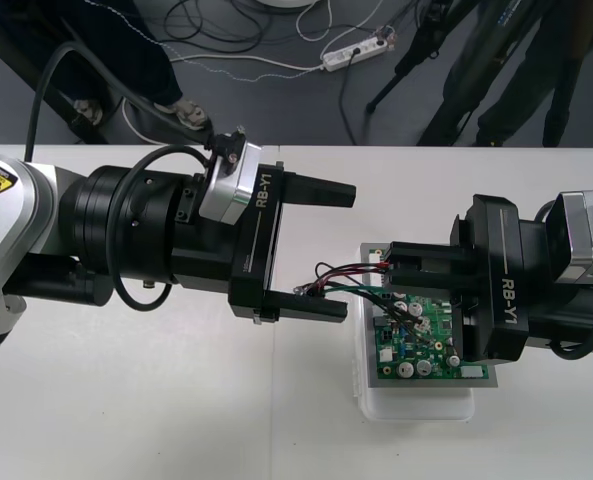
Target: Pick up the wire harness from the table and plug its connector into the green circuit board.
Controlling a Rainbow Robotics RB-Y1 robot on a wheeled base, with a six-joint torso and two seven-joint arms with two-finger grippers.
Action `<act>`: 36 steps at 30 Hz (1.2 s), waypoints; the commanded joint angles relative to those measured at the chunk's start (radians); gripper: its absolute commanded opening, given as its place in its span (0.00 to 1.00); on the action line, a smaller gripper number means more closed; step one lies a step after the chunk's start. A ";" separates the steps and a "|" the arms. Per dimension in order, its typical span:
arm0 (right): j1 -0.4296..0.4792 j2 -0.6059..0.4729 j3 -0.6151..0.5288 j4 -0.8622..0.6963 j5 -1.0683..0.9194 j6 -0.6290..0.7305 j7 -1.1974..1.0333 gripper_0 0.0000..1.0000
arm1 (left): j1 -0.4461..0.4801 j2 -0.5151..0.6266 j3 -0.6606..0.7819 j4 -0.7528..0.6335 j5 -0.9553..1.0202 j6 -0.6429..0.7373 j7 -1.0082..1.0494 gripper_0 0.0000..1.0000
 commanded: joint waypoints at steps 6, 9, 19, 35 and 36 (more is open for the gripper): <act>0.011 0.015 0.015 -0.012 -0.018 -0.006 -0.018 0.00 | -0.041 -0.051 -0.032 -0.004 0.021 -0.029 -0.029 1.00; 0.011 0.014 0.015 -0.011 -0.018 -0.006 -0.018 0.00 | -0.043 -0.062 -0.040 -0.004 0.021 -0.031 -0.032 1.00; 0.008 0.015 0.015 -0.011 -0.024 -0.006 -0.012 0.00 | -0.047 -0.064 -0.043 -0.004 0.021 -0.031 -0.036 1.00; 0.008 0.015 0.012 -0.011 -0.027 -0.003 -0.004 0.00 | -0.049 -0.070 -0.045 -0.004 0.030 -0.029 -0.042 0.31; 0.008 0.015 0.012 -0.011 -0.027 -0.004 -0.003 0.00 | -0.050 -0.070 -0.045 -0.004 0.030 -0.029 -0.042 0.07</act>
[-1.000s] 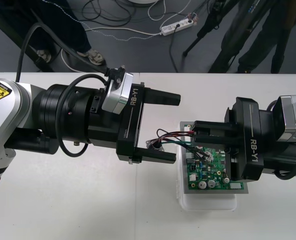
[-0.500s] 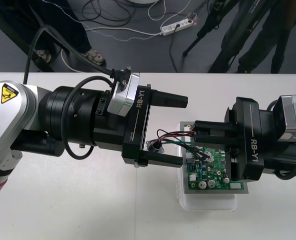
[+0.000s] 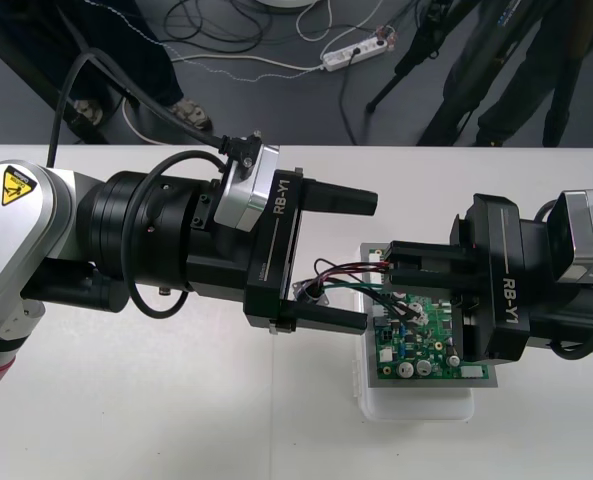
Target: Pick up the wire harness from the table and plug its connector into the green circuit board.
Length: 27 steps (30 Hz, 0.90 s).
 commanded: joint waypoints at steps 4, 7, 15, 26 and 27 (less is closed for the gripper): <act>0.008 0.013 0.013 -0.011 -0.020 -0.003 -0.003 0.00 | -0.045 -0.028 -0.017 -0.005 0.018 -0.029 -0.044 0.00; 0.008 0.013 0.012 -0.011 -0.020 -0.003 -0.001 0.00 | -0.046 -0.028 -0.017 -0.005 0.019 -0.029 -0.045 0.00; 0.008 0.013 0.012 -0.011 -0.020 -0.003 0.006 0.00 | -0.049 -0.028 -0.017 -0.005 0.022 -0.024 -0.052 0.00; 0.006 0.013 0.012 -0.011 -0.022 -0.004 0.005 0.00 | -0.051 -0.028 -0.017 -0.005 0.028 -0.024 -0.065 0.00; 0.005 0.013 0.012 -0.011 -0.022 -0.004 0.003 0.00 | -0.051 -0.028 -0.017 -0.005 0.028 -0.024 -0.067 0.00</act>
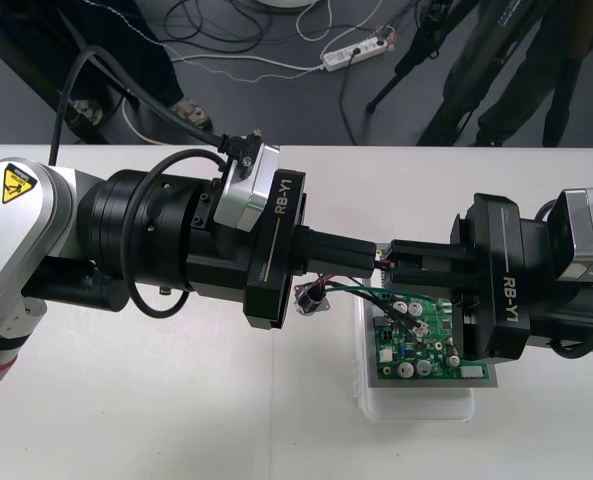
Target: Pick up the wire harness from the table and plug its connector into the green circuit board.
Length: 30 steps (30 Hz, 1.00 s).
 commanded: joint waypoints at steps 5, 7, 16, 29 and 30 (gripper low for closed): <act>0.005 0.013 0.012 -0.016 -0.021 -0.005 0.000 0.00 | -0.043 -0.023 -0.017 -0.005 0.023 -0.016 -0.070 0.00; 0.005 0.013 0.012 -0.016 -0.022 -0.004 0.003 0.00 | -0.045 -0.023 -0.017 -0.005 0.023 -0.016 -0.071 0.00; 0.005 0.013 0.009 -0.016 -0.025 -0.004 0.006 0.66 | -0.045 -0.023 -0.017 -0.005 0.030 -0.016 -0.082 0.00; 0.005 0.013 0.006 0.007 -0.041 -0.005 0.006 1.00 | -0.043 -0.023 -0.017 -0.005 0.036 -0.016 -0.107 0.00; 0.003 0.013 0.007 0.010 -0.044 -0.005 0.008 1.00 | -0.043 -0.023 -0.017 -0.005 0.034 -0.016 -0.107 0.00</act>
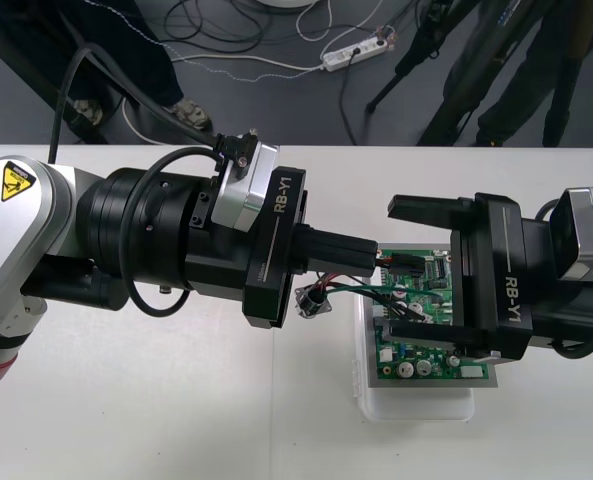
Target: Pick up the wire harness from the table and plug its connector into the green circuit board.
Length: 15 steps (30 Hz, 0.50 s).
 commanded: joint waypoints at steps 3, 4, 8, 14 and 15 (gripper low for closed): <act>0.002 0.011 0.006 0.015 -0.033 -0.011 0.008 1.00 | -0.039 -0.023 -0.016 -0.006 0.020 -0.016 -0.090 0.00; 0.002 0.010 0.006 0.015 -0.033 -0.010 0.009 1.00 | -0.039 -0.022 -0.016 -0.004 0.020 -0.016 -0.091 0.00; 0.000 -0.006 0.006 0.016 -0.031 -0.011 0.008 1.00 | -0.039 -0.013 -0.016 -0.002 0.022 -0.016 -0.096 0.00; -0.002 -0.050 -0.007 0.021 -0.031 -0.011 -0.001 1.00 | -0.030 0.006 -0.009 0.010 0.046 -0.016 -0.108 0.00; -0.002 -0.061 -0.010 0.019 -0.030 -0.010 -0.003 1.00 | -0.026 0.010 -0.008 0.011 0.054 -0.016 -0.111 0.00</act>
